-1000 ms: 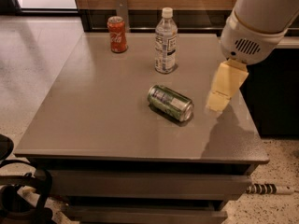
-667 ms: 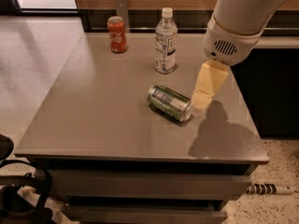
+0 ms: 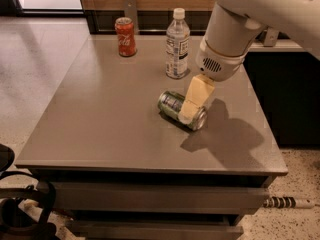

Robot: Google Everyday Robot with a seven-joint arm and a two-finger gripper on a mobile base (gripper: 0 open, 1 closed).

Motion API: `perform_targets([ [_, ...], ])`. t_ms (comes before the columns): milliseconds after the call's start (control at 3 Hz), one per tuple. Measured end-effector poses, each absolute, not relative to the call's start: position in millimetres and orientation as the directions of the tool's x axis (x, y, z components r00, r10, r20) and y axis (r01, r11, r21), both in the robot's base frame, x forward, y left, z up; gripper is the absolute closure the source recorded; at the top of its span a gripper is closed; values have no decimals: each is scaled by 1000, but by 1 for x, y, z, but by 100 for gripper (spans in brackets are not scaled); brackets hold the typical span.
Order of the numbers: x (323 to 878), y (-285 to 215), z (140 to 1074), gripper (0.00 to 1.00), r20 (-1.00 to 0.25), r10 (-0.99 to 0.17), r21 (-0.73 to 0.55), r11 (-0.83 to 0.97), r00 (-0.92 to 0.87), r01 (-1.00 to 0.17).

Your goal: Place green can upright

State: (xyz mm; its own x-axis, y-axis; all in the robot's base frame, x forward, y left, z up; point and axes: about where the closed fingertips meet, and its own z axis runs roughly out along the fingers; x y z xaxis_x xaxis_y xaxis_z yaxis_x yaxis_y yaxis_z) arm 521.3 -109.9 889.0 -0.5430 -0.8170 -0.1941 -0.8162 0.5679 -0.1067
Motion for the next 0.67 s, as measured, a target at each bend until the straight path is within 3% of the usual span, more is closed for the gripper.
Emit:
perform_targets([
  [667, 536, -97, 887, 0, -208, -806, -84, 580, -555, -811],
])
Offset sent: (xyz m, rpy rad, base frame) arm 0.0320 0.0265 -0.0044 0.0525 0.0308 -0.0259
